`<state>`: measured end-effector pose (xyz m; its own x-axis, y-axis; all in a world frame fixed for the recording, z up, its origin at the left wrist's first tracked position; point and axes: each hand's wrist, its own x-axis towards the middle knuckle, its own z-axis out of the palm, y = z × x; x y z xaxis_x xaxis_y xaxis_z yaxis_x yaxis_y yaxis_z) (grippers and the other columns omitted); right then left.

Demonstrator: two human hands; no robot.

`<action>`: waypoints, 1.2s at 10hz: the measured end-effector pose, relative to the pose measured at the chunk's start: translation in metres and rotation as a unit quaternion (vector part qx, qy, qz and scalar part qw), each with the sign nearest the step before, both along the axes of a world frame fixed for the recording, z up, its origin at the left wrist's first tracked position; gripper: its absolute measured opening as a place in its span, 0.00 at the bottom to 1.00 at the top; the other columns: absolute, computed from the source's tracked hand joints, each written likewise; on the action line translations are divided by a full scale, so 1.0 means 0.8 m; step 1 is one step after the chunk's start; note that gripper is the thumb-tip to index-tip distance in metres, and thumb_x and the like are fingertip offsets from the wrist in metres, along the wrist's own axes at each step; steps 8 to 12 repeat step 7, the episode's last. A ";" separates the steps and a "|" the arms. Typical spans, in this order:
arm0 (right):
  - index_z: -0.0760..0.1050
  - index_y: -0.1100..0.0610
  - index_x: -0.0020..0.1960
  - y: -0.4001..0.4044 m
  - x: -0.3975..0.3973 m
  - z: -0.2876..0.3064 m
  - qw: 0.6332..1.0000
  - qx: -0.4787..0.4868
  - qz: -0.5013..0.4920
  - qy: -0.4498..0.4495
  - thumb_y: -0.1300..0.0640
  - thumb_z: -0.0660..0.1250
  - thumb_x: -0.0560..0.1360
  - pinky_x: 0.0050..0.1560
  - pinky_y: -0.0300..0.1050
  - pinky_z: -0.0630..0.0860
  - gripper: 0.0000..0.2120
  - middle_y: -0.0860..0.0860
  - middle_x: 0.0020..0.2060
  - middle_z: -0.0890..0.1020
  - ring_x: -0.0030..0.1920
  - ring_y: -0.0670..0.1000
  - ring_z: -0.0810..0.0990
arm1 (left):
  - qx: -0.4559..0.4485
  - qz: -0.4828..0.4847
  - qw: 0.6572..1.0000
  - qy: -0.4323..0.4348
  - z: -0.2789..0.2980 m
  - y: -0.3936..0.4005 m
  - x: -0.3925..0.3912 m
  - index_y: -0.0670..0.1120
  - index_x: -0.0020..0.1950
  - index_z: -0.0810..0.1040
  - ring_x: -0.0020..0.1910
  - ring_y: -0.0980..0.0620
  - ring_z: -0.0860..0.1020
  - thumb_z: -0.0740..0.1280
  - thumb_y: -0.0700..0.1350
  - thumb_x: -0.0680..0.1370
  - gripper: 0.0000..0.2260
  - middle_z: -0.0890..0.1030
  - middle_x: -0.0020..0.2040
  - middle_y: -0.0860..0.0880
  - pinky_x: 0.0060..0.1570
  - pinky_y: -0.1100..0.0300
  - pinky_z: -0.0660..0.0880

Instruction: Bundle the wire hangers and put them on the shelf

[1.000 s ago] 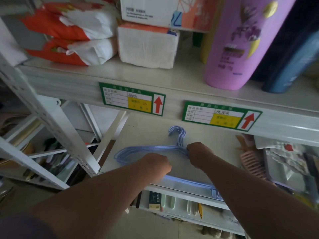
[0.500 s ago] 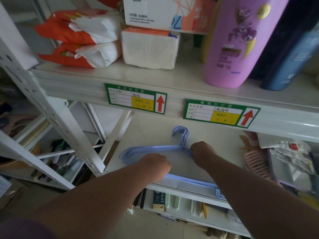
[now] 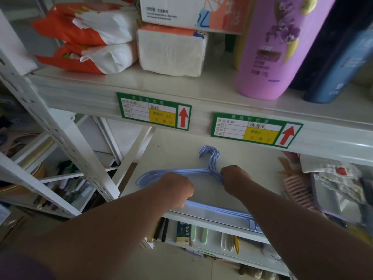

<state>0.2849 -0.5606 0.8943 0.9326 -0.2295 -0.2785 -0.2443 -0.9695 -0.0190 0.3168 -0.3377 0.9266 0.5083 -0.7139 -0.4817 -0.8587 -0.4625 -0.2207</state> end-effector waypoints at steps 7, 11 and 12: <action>0.67 0.61 0.77 0.031 -0.085 0.039 0.956 0.124 -0.083 -0.253 0.55 0.72 0.68 0.71 0.57 0.70 0.38 0.62 0.69 0.73 0.68 0.65 0.72 | -0.302 0.069 0.942 -0.128 0.002 0.108 -0.039 0.48 0.58 0.80 0.56 0.44 0.81 0.73 0.52 0.68 0.20 0.82 0.56 0.48 0.56 0.48 0.76; 0.67 0.61 0.77 0.031 -0.085 0.039 0.956 0.124 -0.083 -0.253 0.55 0.72 0.68 0.71 0.57 0.70 0.38 0.62 0.69 0.73 0.68 0.65 0.72 | -0.302 0.069 0.942 -0.128 0.002 0.108 -0.039 0.48 0.58 0.80 0.56 0.44 0.81 0.73 0.52 0.68 0.20 0.82 0.56 0.48 0.56 0.48 0.76; 0.67 0.61 0.77 0.031 -0.085 0.039 0.956 0.124 -0.083 -0.253 0.55 0.72 0.68 0.71 0.57 0.70 0.38 0.62 0.69 0.73 0.68 0.65 0.72 | -0.302 0.069 0.942 -0.128 0.002 0.108 -0.039 0.48 0.58 0.80 0.56 0.44 0.81 0.73 0.52 0.68 0.20 0.82 0.56 0.48 0.56 0.48 0.76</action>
